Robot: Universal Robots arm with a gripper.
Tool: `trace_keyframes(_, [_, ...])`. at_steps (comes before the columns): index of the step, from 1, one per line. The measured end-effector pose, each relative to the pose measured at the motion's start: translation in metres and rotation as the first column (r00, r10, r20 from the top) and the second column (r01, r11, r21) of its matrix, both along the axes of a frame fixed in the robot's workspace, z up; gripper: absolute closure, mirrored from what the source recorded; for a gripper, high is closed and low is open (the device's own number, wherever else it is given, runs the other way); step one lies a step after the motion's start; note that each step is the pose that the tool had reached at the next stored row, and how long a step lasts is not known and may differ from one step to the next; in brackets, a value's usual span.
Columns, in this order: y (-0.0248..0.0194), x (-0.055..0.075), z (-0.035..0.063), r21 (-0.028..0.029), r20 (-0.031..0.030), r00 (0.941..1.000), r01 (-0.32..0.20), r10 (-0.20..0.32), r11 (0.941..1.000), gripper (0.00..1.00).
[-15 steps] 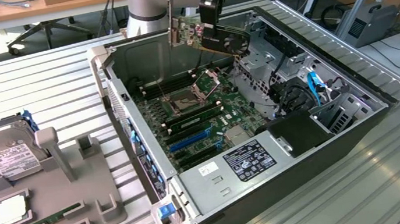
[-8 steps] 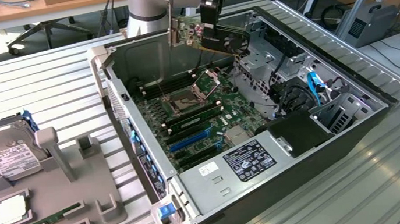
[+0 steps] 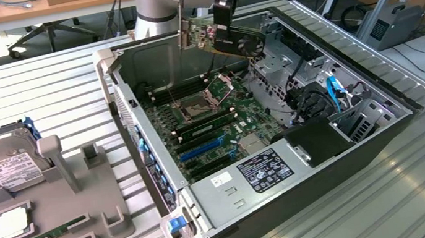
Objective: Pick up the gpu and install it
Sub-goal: 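Insert the gpu into the slot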
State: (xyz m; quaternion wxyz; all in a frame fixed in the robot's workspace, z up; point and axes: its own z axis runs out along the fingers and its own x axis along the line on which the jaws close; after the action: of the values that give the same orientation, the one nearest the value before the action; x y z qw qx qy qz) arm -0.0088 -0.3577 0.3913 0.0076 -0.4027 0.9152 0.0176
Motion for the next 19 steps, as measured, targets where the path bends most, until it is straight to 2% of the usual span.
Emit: trace_keyframes(19, [0.0016, 0.0, 0.0, 0.0, 0.0, 0.9983, -0.058, 0.058, 0.9983, 0.73])
